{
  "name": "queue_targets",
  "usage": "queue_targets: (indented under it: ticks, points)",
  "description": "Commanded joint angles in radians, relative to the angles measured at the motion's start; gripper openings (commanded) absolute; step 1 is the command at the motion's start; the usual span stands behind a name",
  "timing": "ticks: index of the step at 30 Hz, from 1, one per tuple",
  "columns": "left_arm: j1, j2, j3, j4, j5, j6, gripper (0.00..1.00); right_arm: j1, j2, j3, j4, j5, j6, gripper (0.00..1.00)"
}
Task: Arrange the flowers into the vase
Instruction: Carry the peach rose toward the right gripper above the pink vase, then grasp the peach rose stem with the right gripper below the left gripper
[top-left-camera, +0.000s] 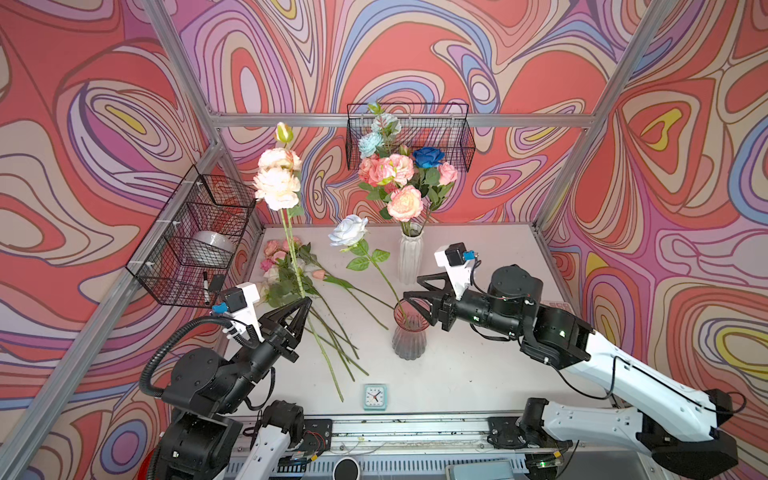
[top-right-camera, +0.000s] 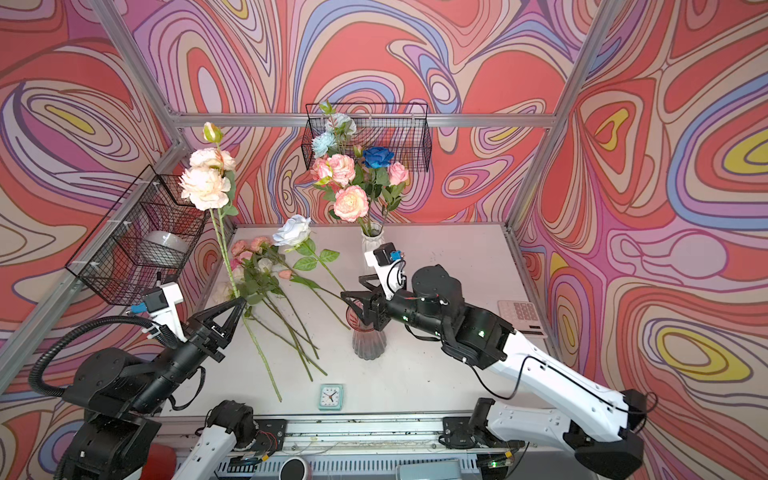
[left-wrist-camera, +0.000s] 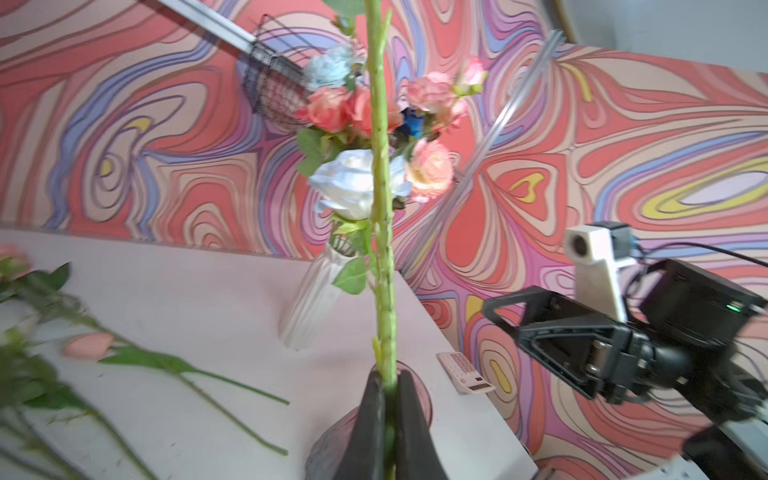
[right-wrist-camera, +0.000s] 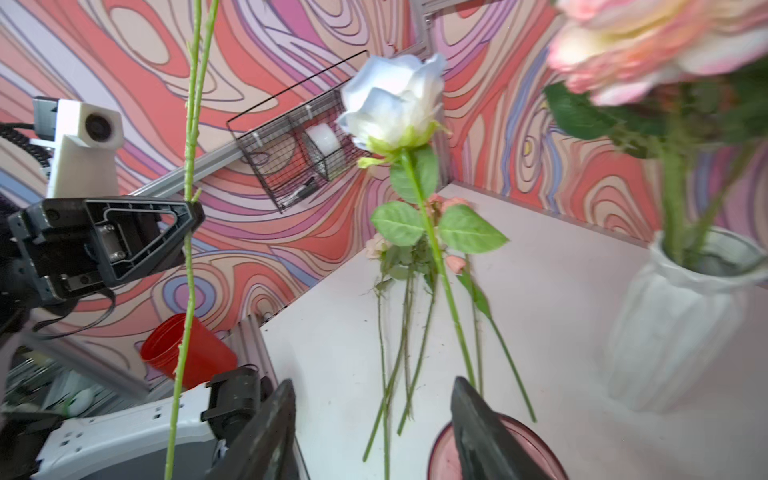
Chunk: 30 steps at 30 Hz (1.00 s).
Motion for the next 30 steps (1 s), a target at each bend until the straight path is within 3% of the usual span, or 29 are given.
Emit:
queue_targets:
  ticks: [1,4,10,15,23,27,30]
  points:
    - [-0.004,0.061,0.014,0.146,0.311,-0.006,0.00,-0.001,0.057,0.080,0.082,-0.217,-0.001,0.62]
    - [-0.003,0.131,0.004,0.295,0.489,-0.084,0.00,0.005,0.127,0.162,0.125,-0.312,0.019,0.63]
    - [-0.004,0.205,-0.055,0.662,0.673,-0.296,0.00,0.006,0.197,0.243,0.205,-0.367,0.050,0.65]
    - [-0.007,0.273,-0.098,0.897,0.732,-0.459,0.00,0.007,0.230,0.272,0.249,-0.385,0.067,0.65]
    - [-0.049,0.310,-0.098,0.891,0.736,-0.432,0.00,0.006,0.261,0.302,0.329,-0.425,0.102,0.59]
    - [-0.087,0.324,-0.081,0.822,0.728,-0.374,0.00,0.006,0.291,0.332,0.325,-0.432,0.103,0.44]
    - [-0.098,0.326,-0.074,0.754,0.707,-0.329,0.00,0.007,0.282,0.327,0.320,-0.413,0.099,0.18]
